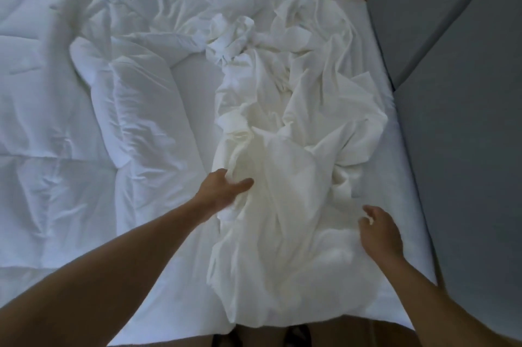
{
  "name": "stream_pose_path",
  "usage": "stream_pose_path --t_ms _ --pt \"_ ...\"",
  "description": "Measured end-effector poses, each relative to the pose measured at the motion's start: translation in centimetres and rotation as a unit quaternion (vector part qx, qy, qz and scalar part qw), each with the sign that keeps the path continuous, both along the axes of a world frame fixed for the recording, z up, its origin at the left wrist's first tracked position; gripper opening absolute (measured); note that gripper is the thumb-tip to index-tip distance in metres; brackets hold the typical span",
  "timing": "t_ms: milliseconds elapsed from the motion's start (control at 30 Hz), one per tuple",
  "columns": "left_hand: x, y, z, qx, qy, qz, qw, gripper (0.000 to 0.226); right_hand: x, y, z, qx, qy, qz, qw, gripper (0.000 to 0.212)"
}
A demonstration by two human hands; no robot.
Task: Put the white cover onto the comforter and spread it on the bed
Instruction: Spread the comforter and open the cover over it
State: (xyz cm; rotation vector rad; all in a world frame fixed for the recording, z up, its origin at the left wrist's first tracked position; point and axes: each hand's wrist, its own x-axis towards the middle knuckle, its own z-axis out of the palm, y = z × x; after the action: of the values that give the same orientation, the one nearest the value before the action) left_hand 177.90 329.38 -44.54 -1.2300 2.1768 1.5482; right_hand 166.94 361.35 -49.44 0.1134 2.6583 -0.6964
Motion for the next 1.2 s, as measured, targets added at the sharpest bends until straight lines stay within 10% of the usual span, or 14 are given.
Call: stream_pose_path --t_ms 100,200,333,500,633,733,1000,1200 --pt "1.0 4.5 -1.9 -0.008 -0.056 -0.072 0.996 0.105 -1.5 4.3 -3.3 0.076 -0.083 -0.051 0.992 0.069" --pt "1.4 9.3 -3.8 0.009 -0.074 -0.100 0.992 0.107 -1.0 5.9 -5.0 -0.012 -0.223 -0.096 0.970 0.105" --pt "0.8 13.5 -2.8 0.062 -0.045 -0.073 0.994 0.074 0.7 2.0 -1.4 -0.088 -0.173 0.007 0.981 0.061" --pt "-1.7 13.9 0.8 0.191 -0.021 0.004 0.981 0.087 6.0 -4.0 6.2 -0.106 -0.057 0.305 0.945 0.067" --pt "-0.7 12.2 -0.2 0.011 -0.091 -0.077 0.993 0.024 6.9 -2.4 5.7 -0.190 -0.255 0.352 0.880 0.039" --pt "0.5 10.7 -1.9 0.009 -0.089 -0.005 0.996 0.020 5.1 -0.7 3.0 -0.174 -0.190 0.223 0.940 0.028" --pt "2.6 8.5 -2.9 0.083 -0.085 0.027 0.993 0.066 4.0 -0.7 -3.1 -0.102 -0.206 0.133 0.964 0.117" --pt "0.9 7.3 0.2 0.006 -0.023 0.066 0.998 0.035 0.4 0.7 -1.0 -0.101 -0.154 0.018 0.983 0.026"
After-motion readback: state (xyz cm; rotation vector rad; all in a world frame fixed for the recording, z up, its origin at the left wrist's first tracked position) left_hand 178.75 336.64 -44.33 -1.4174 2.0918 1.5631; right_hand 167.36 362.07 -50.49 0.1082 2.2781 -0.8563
